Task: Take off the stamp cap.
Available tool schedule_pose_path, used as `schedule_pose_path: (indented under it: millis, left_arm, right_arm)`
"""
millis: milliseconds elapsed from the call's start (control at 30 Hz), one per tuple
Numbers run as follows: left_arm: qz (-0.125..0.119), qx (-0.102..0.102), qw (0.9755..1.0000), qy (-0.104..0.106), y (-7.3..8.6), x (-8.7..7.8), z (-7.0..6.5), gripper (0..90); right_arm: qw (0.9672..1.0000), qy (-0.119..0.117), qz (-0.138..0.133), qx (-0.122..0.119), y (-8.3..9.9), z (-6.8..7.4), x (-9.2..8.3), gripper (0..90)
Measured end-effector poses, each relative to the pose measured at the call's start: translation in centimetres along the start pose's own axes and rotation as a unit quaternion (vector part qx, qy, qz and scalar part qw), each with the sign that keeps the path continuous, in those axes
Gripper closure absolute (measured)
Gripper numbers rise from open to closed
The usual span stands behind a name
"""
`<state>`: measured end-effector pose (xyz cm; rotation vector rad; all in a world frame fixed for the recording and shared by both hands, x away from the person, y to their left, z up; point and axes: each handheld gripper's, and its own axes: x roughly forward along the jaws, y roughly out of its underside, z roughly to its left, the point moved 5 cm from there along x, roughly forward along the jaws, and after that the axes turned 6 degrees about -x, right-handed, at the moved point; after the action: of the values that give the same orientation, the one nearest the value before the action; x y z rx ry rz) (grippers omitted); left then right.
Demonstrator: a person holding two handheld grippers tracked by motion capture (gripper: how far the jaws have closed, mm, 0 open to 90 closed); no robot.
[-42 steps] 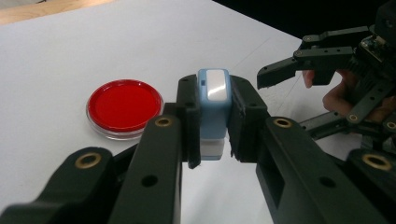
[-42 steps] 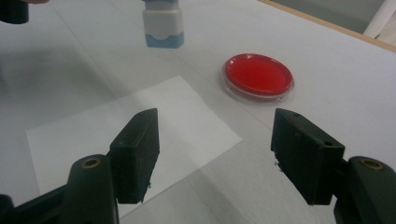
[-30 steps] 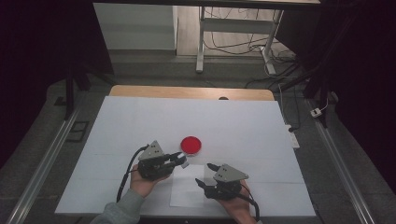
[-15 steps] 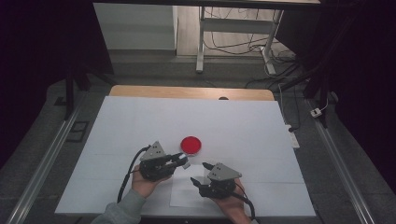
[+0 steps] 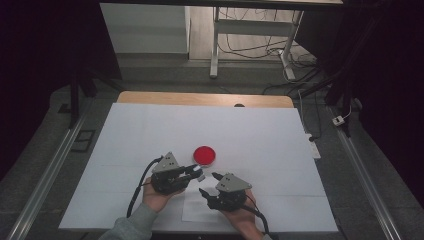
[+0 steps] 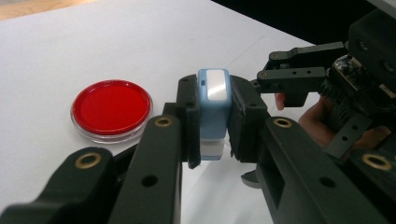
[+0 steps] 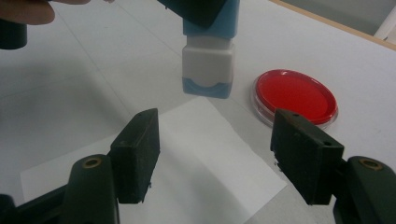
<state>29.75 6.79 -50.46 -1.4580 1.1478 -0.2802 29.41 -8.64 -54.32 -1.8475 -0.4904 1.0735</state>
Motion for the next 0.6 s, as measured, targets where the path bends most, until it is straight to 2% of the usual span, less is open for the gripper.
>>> schedule_pose_path:
  millis: [600]
  left_arm:
    - [-0.002, 0.0, 1.0, -0.002, -0.03, -0.03, 0.05, 75.8]
  right_arm:
    - [0.9999, 0.012, -0.002, 0.005, -0.68, 0.22, 0.78, 33.7]
